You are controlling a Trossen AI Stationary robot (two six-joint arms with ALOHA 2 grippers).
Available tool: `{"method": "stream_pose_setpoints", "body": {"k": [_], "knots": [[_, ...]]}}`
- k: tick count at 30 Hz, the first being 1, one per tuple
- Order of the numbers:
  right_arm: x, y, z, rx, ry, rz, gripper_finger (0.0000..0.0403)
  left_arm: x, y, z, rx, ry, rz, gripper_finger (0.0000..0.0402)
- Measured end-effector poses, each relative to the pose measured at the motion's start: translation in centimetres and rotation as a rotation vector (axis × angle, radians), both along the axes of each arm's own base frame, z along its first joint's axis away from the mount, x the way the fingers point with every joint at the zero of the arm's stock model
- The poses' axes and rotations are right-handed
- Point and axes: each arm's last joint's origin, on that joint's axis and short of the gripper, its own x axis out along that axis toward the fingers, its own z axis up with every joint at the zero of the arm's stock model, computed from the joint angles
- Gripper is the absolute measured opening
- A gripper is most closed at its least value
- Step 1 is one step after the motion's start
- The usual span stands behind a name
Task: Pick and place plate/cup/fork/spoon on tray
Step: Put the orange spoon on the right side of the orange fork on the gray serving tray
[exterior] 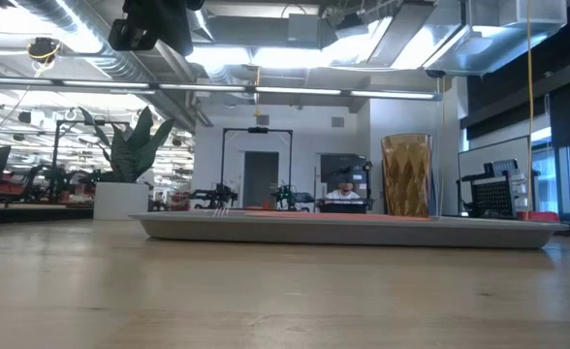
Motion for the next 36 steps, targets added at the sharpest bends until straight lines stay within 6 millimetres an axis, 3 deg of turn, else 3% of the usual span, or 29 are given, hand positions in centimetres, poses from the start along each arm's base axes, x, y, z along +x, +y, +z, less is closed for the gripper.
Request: {"method": "stream_pose_setpoints", "body": {"k": [7, 15, 29, 36], "knots": [[1.2, 0.1, 0.9, 0.028, -0.065, 0.021, 0.0003, 0.0, 0.0, 0.0, 0.001, 0.001, -0.001, 0.0000], [4.7, 0.4, 3.3, 0.073, -0.260, 0.013, 0.0002, 0.0, 0.0, 0.0, 0.016, 0.001, -0.021, 0.0000], [9.3, -4.0, 4.1, 0.049, -0.415, 0.169, 0.0000, 0.0, 0.0, 0.0, 0.046, 0.003, -0.062, 0.0000], [9.8, -4.4, 5.3, 0.038, -0.427, 0.273, 0.0000, 0.0, 0.0, 0.0, 0.047, 0.003, -0.062, 0.0000]]}}
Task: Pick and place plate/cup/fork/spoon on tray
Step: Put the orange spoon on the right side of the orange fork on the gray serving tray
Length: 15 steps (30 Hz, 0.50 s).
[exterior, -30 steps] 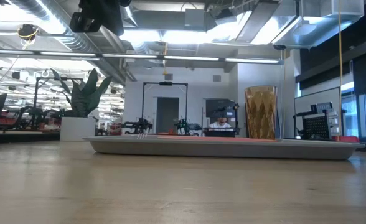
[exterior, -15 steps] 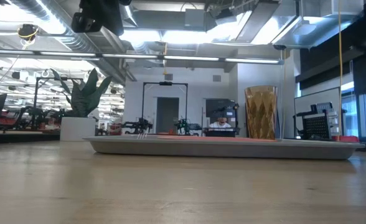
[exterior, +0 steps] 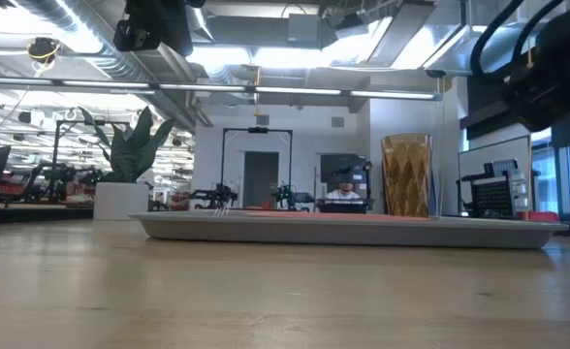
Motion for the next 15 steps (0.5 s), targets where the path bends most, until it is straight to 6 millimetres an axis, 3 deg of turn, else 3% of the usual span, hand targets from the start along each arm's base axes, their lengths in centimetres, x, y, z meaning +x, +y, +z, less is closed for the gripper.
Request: {"method": "stream_pose_setpoints", "body": {"k": [5, 10, 15], "knots": [[-0.5, -0.2, 0.1, -0.020, 0.067, 0.005, 0.0021, 0.0, 0.0, 0.0, 0.004, 0.000, -0.005, 0.0000], [-1.5, -1.4, -0.1, 0.010, 0.261, -0.004, 0.0042, 0.0, 0.0, 0.0, 0.015, 0.000, -0.021, 0.0000], [-1.5, -1.8, -0.1, -0.002, 0.255, 0.061, 0.0055, 0.0, 0.0, 0.0, 0.016, 0.000, -0.021, 0.0000]]}}
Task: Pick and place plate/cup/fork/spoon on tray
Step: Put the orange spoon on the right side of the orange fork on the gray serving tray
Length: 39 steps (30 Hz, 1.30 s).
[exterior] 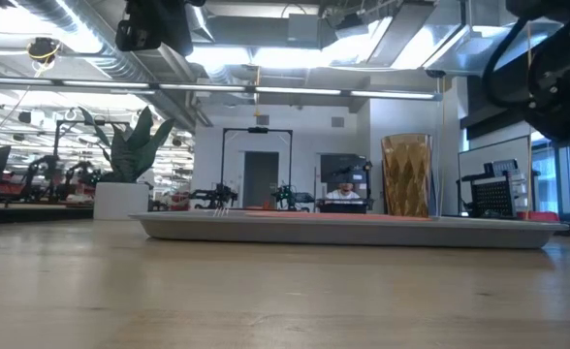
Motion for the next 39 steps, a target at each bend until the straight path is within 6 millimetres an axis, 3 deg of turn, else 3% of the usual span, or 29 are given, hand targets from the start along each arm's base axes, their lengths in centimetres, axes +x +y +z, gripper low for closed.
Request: {"method": "stream_pose_setpoints", "body": {"k": [12, 39], "knots": [[-1.0, -0.6, -1.1, 0.013, 0.076, 0.019, 0.0056, 0.1, 0.0, 0.0, -0.001, -0.008, 0.000, 0.0000], [-1.2, -0.6, -3.4, 0.089, -0.034, 0.072, 0.0041, 0.1, 0.0, 0.0, -0.004, -0.008, 0.003, 0.0000]]}}
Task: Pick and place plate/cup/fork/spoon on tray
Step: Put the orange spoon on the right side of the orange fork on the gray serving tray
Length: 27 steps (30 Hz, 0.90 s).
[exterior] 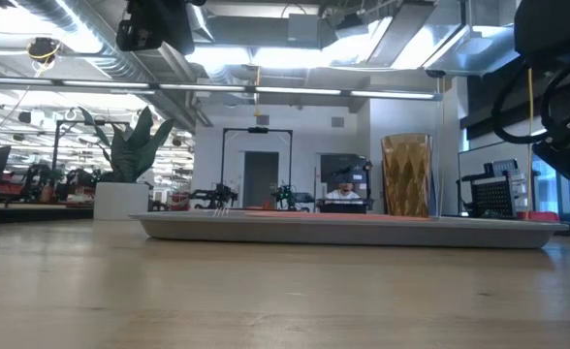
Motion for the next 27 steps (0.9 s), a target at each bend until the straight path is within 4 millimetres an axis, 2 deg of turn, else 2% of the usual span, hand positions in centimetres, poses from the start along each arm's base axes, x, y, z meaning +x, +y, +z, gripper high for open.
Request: {"method": "stream_pose_setpoints", "body": {"k": [16, 27], "knots": [[0.09, 0.21, 0.08, 0.054, 0.006, 0.006, 0.0041, 0.00, 0.00, 0.00, 0.000, 0.000, 0.000, 0.0000], [0.14, 0.13, 0.04, 0.023, -0.011, 0.002, 0.0041, 0.00, 0.00, 0.00, 0.000, 0.000, 0.000, 0.0000]]}}
